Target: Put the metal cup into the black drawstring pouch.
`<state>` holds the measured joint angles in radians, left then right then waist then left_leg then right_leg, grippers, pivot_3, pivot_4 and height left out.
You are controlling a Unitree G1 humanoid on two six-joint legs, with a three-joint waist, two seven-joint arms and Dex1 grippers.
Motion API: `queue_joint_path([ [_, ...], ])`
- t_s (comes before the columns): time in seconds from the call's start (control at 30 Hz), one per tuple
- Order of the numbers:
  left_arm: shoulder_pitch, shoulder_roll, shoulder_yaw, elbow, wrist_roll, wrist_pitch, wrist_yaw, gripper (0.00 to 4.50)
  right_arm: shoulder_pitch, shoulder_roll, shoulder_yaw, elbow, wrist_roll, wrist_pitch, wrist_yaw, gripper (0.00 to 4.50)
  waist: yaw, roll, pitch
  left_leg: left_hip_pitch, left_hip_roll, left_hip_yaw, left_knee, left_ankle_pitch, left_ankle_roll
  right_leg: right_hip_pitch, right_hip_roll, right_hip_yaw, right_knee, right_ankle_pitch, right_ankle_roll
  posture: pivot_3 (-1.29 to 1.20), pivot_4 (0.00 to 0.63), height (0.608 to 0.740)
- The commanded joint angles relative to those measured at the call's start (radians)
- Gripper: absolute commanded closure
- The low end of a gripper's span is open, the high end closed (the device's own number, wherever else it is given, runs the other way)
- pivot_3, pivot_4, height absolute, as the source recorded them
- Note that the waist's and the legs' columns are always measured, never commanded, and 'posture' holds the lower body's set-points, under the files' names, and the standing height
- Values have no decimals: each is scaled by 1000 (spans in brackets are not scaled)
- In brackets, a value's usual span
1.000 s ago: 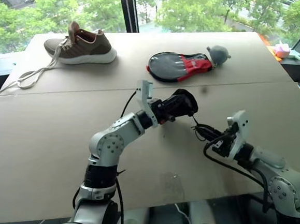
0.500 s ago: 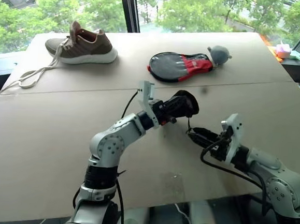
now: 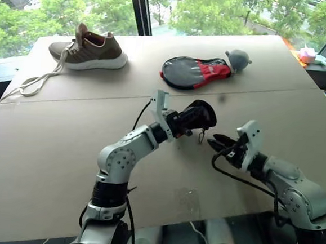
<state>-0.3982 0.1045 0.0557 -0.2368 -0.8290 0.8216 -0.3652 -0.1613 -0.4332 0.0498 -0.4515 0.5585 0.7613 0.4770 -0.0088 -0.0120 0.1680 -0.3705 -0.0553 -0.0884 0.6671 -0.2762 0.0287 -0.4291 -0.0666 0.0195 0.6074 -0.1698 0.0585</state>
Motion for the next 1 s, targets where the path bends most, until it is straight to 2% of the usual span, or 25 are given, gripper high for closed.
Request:
queue_joint_path([
  [0.03, -3, -4, -4, -48, -23, -5, -12, 4500, -32, 25, 19, 5, -30, -38, -9, 3109, 0, 0, 0, 0, 0, 0, 0, 0, 0, 0, 0, 0, 0, 0, 0, 0, 150, 740],
  [0.17, -4, -5, -2, -49, -23, -6, -10, 4500, -45, 4, 60, 38, -118, -98, 5, 3109, 1, 0, 0, 0, 0, 0, 0, 0, 0, 0, 0, 0, 0, 0, 0, 0, 150, 740],
  [0.33, -4, -6, 0, -51, -23, -5, -7, 4500, -53, -135, 204, 135, -401, -389, 77, 3109, 1, 0, 0, 0, -1, 0, 0, 0, 0, 0, -1, 0, 0, 0, 0, 0, 150, 740],
  [0.43, -4, -9, -1, -49, -24, -5, -7, 4500, -61, -148, 251, 201, -499, -551, 89, 3109, -1, 0, 0, 0, -1, 1, 0, 0, 0, 0, 0, 0, 0, 0, 0, 0, 150, 740],
  [0.63, -2, -12, 0, -52, -23, -5, -5, 4500, -93, -90, 254, 273, -579, -652, 64, 3109, -2, 0, 0, 1, 0, 1, 0, 0, 0, 0, 0, 1, 0, 0, 0, 0, 150, 740],
  [1.0, 3, -14, 0, -56, -22, -6, -3, 4500, -115, 0, 213, 280, -582, -652, 51, 3109, 1, 0, 0, 0, 0, 1, 0, 0, 0, 0, 0, 1, 0, 0, 0, 0, 150, 740],
])
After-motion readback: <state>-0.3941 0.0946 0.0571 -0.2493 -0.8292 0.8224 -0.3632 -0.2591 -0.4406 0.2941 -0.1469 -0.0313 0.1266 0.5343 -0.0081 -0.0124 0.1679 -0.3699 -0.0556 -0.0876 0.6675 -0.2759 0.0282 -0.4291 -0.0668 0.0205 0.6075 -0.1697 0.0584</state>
